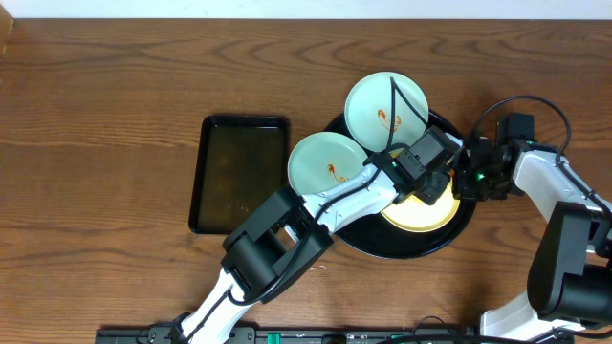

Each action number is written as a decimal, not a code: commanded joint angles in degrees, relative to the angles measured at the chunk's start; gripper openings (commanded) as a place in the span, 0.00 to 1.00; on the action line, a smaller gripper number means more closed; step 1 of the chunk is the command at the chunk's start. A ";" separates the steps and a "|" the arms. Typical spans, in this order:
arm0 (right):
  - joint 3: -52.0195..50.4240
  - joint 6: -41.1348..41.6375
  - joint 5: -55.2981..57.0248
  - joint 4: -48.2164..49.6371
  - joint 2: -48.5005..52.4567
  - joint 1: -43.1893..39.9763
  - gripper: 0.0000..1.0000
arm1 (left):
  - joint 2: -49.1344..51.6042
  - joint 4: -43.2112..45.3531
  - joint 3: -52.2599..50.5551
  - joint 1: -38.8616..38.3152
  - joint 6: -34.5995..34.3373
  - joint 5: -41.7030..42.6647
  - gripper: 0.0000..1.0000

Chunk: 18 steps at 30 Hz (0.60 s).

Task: Clean dirty plates on tray and stack at the side
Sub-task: 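Scrub the yellow plate with the sponge in the left gripper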

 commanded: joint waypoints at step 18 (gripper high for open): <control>-0.94 0.22 -0.70 -0.33 -0.02 -0.02 0.01 | 0.42 -19.96 0.48 0.26 7.82 0.44 0.08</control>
